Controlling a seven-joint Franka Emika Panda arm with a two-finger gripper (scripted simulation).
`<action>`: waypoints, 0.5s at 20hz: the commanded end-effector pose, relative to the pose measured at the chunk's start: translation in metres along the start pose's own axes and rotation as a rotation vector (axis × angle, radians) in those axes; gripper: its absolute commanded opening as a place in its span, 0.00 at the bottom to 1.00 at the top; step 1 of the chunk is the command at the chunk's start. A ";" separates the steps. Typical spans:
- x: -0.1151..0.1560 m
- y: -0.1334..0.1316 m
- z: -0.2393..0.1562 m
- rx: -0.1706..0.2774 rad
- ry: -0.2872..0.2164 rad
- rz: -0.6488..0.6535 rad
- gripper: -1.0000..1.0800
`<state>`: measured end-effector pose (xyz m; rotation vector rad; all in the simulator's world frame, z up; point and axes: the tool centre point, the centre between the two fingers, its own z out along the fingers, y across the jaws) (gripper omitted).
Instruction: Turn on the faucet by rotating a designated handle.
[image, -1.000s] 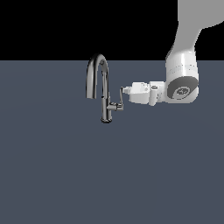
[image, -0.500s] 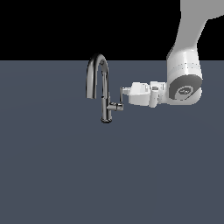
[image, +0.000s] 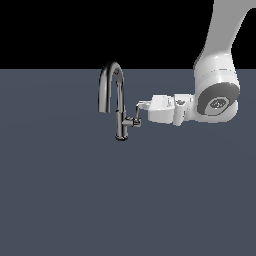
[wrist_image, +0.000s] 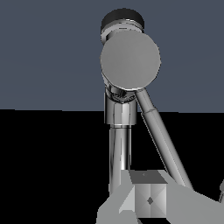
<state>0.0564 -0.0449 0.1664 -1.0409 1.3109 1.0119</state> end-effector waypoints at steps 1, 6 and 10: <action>-0.002 0.008 0.007 -0.015 -0.008 0.003 0.00; 0.009 0.017 0.001 -0.004 -0.002 0.001 0.00; 0.019 0.033 0.003 -0.008 -0.004 0.002 0.00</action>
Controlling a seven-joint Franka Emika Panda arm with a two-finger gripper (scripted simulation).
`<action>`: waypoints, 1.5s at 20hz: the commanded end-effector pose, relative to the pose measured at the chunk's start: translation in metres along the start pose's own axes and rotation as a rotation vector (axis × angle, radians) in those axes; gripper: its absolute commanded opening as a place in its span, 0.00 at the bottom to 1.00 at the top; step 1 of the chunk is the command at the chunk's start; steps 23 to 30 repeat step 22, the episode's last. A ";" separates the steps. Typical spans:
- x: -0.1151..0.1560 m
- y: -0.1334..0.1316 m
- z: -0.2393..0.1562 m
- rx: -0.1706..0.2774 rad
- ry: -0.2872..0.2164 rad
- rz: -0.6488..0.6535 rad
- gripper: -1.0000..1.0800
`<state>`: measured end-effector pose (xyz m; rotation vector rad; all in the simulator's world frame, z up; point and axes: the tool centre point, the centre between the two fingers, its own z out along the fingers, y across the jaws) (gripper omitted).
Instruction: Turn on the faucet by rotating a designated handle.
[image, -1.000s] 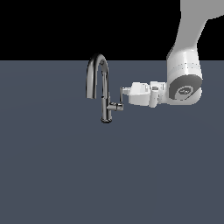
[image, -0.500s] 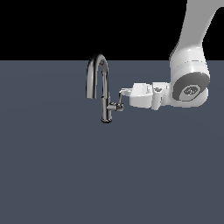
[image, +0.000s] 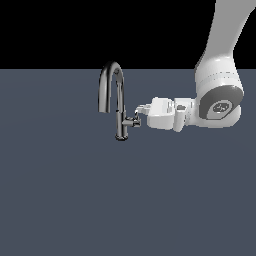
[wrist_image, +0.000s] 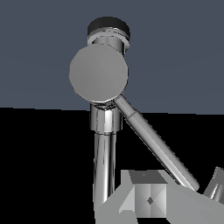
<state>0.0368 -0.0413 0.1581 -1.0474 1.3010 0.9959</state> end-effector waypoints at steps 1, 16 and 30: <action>0.013 0.017 0.005 -0.013 -0.004 0.019 0.00; 0.064 0.040 0.004 -0.012 -0.005 0.012 0.00; 0.092 0.050 0.008 -0.019 -0.008 0.021 0.00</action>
